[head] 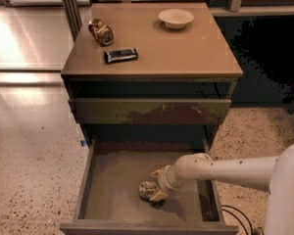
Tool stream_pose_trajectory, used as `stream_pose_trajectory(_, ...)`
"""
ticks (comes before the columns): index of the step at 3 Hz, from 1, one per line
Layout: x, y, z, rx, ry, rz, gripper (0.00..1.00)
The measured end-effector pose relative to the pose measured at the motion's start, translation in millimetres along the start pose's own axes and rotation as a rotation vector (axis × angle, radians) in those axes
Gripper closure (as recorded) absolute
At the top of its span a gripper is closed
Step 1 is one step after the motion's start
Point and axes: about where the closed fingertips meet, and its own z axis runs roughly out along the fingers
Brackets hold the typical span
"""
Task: Pick 7up can from middle drawer and place on counter
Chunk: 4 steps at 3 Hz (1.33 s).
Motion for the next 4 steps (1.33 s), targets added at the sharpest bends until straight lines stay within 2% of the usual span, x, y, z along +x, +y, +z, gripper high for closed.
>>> stream_pose_trajectory(2, 0, 0, 0, 0.000, 0.000, 0.000, 0.89)
stream_pose_trajectory(3, -18, 4, -21, -0.002, -0.054, -0.013, 1.00)
stream_pose_trajectory(4, -55, 12, -71, 0.002, -0.128, -0.057, 1.00)
